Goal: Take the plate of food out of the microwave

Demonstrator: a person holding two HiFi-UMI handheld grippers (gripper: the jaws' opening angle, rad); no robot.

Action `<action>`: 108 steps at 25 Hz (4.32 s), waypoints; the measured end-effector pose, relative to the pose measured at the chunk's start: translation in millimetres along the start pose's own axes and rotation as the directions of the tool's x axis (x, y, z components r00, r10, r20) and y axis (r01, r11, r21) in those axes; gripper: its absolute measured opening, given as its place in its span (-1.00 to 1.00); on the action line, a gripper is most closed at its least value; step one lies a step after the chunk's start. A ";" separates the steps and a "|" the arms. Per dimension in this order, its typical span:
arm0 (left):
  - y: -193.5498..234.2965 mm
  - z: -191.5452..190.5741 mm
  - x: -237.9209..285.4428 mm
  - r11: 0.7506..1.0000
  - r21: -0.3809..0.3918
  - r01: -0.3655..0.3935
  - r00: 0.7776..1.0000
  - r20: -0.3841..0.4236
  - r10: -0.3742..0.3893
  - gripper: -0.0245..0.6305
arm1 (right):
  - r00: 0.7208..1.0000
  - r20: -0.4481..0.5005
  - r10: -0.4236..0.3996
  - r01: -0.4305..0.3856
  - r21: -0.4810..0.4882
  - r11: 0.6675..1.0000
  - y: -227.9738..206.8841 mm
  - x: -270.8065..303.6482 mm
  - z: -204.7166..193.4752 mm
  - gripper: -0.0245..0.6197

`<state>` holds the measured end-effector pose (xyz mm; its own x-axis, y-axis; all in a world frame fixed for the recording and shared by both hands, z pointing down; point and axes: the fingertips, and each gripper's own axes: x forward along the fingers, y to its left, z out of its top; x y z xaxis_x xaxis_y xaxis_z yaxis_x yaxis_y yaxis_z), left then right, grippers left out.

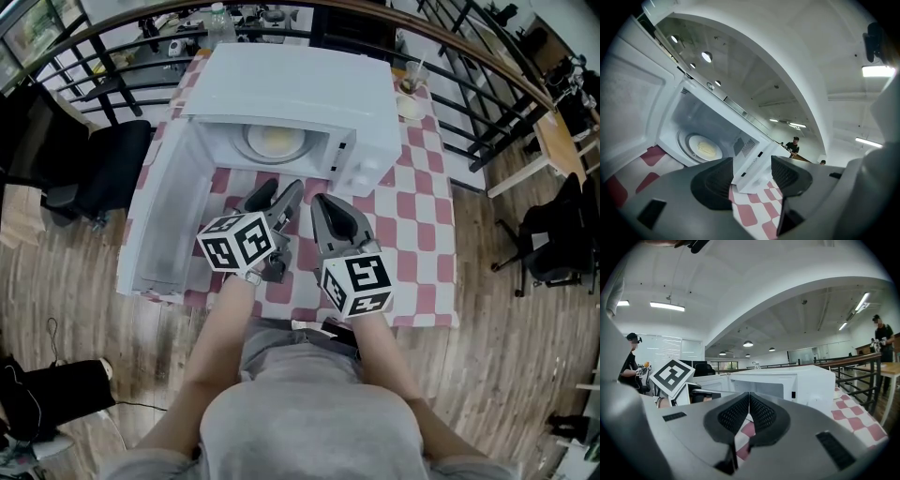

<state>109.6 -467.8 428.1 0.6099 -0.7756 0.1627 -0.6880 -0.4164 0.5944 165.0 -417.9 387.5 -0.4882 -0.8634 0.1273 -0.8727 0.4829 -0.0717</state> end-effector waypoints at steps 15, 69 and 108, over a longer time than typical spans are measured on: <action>63.9 -4.4 37.4 0.953 -0.292 -0.086 0.996 0.005 0.092 -0.16 | 0.999 -0.042 -0.019 0.020 0.013 1.000 -14.7 33.8 -18.1 -0.84; 202.1 -58.0 101.9 0.458 -0.790 -0.407 0.863 -0.168 0.477 0.03 | 0.970 -0.232 -0.077 0.093 0.057 0.994 -42.4 78.6 -88.5 -0.84; 184.0 -47.7 80.9 0.458 -0.848 -0.267 0.903 -0.054 0.426 -0.71 | 0.978 -0.189 -0.085 0.094 0.040 0.995 -38.5 63.9 -73.8 -0.84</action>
<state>51.0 -584.5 588.2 0.2789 -0.8522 0.4427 -0.1448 0.4184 0.8966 167.3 -480.8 471.5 -0.4036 -0.8581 0.3174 -0.9141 0.3932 -0.0993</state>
